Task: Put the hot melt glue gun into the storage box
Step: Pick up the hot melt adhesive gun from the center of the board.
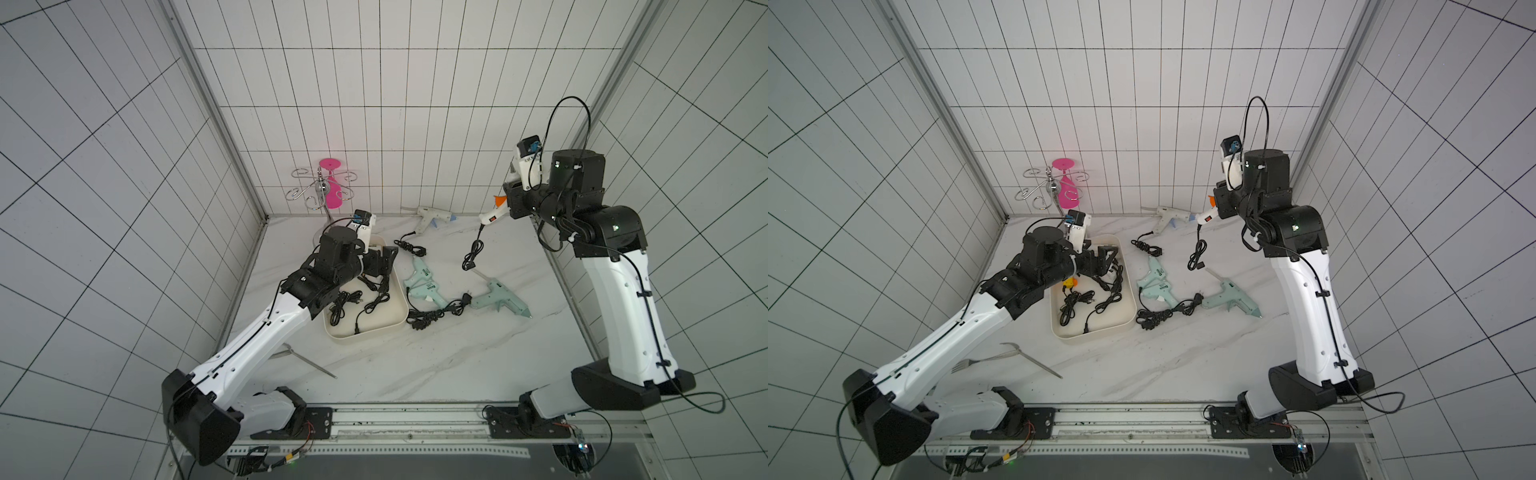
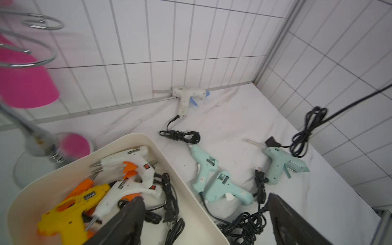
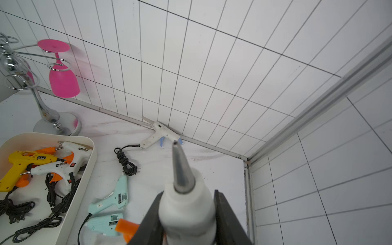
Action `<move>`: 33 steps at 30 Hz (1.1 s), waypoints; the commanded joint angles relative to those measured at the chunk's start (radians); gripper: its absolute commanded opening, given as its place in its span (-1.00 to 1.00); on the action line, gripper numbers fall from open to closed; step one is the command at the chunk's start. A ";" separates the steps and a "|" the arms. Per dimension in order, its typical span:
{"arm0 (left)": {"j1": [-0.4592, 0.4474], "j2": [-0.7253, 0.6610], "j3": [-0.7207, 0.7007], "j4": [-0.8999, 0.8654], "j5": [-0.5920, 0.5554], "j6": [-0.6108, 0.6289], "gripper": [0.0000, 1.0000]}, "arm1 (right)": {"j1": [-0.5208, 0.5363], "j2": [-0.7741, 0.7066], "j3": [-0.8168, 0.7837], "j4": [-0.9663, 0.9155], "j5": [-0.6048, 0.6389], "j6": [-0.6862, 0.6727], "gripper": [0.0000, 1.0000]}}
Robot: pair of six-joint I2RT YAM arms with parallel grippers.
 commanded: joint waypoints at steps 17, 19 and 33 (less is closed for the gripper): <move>0.384 -0.153 -0.158 -0.199 -0.233 -0.129 0.83 | 0.428 0.366 0.239 -0.047 -0.175 -0.165 -0.75; 0.384 -0.147 -0.166 -0.202 -0.232 -0.123 0.83 | 0.458 0.385 0.234 -0.045 -0.140 -0.171 -0.75; 0.390 -0.132 -0.187 -0.216 -0.241 -0.118 0.83 | 0.558 0.284 0.251 0.100 0.069 -0.297 -0.79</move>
